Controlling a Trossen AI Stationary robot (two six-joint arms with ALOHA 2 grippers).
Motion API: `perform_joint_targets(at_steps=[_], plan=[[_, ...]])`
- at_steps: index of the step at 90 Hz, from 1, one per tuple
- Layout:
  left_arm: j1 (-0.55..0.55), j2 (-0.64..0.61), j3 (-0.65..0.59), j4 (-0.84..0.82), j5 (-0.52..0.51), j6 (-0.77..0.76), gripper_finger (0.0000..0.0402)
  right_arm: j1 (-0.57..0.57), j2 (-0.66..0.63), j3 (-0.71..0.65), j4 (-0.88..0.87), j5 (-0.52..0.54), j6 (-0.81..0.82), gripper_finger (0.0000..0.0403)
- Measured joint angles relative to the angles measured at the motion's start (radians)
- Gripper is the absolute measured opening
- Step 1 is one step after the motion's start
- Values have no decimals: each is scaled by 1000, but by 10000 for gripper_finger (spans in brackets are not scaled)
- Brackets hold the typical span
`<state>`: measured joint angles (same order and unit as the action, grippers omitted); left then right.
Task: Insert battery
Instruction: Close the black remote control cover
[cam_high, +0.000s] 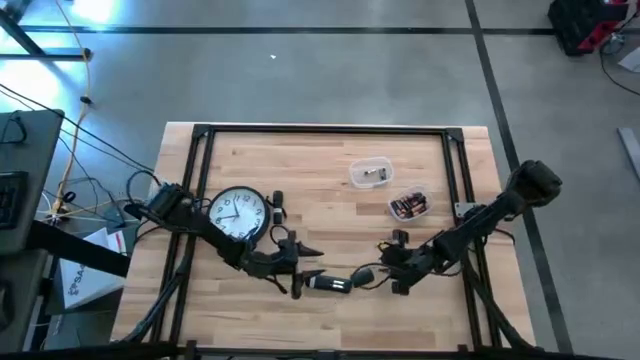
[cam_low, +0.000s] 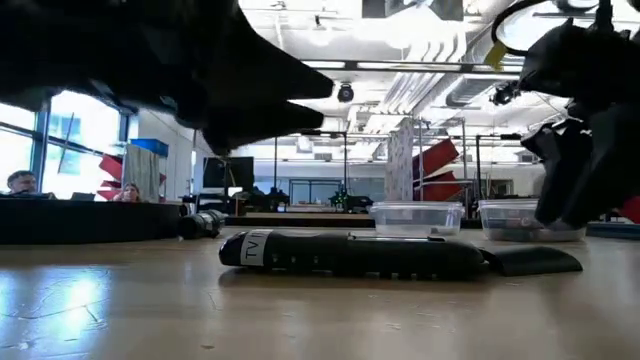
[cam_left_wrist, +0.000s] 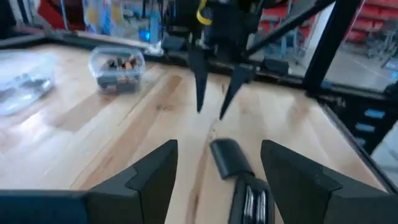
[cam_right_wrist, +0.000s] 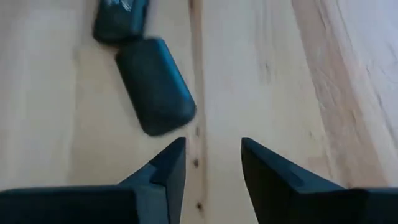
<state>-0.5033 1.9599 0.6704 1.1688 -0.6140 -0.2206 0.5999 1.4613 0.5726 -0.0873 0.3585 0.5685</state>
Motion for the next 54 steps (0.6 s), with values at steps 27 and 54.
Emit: perform_joint_targets(at_steps=[27, 54], plan=[[86, 58, 0, 72, 140, -3, 211, 11, -3, -232, 631, 16, -106, 174], [150, 59, 0, 66, 160, -11, 211, -11, -3, -300, 783, 15, -205, 229]])
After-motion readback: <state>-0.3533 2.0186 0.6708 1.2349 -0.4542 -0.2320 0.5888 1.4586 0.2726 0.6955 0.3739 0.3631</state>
